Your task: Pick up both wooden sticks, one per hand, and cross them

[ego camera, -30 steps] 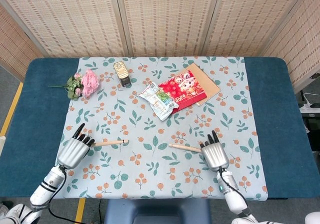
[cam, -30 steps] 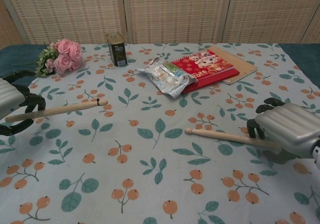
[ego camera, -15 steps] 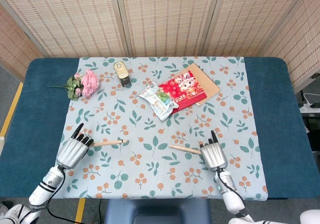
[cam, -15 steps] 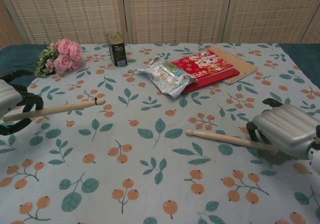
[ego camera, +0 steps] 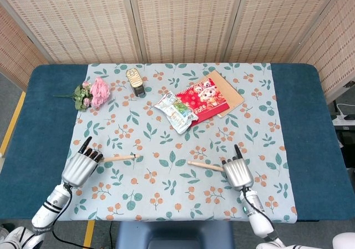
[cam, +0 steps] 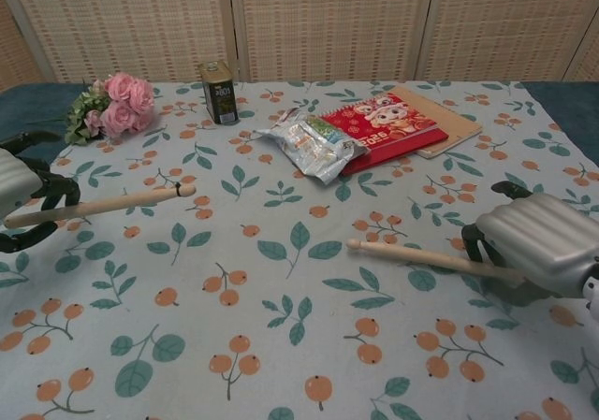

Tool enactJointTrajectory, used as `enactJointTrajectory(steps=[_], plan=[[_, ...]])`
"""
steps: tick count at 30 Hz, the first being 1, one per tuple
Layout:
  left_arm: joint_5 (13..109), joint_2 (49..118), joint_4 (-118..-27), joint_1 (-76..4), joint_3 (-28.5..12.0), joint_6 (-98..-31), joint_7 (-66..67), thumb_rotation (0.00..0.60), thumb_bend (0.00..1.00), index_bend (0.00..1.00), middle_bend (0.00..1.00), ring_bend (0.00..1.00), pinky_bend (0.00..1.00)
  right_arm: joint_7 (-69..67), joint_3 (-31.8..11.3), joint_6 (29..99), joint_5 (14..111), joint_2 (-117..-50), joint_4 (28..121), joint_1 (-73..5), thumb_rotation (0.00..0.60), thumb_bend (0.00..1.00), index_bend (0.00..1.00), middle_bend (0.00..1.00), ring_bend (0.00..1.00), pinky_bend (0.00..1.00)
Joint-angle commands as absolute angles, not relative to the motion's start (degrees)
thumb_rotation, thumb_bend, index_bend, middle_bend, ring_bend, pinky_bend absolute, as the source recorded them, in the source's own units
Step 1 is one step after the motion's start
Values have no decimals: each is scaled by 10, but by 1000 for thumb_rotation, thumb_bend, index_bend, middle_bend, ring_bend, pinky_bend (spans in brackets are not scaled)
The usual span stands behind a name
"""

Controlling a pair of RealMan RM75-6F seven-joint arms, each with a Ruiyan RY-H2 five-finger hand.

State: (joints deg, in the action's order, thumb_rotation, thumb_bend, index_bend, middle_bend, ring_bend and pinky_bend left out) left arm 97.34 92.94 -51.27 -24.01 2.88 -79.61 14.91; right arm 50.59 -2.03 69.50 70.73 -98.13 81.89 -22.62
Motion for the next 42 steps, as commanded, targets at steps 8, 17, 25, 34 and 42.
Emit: enactJointTrajectory(steps=[8,17,25,34,42], plan=[[961,933,-512,-242,17,-792,155,600,511,863,880,473,121,436,-20,713,749,-965,803,-223,600,475,990,871,565,0],[937,939,-528,-260,-10,-773,164,600,512,868,883,483,124,331,-17,727,820,-956,807,-233,600,475,992,873,574,0],[905,928,-606,-310,-55,-720,225,600,511,868,884,486,130,279,-15,771,898,-958,856,-238,600,475,995,876,578,11],[848,921,-737,-352,-97,-651,257,600,511,869,884,492,132,294,-44,755,908,-986,882,-263,600,475,995,876,578,25],[785,901,-849,-367,-125,-624,272,600,512,871,888,500,136,335,-74,736,882,-1016,880,-279,600,475,995,877,579,25]])
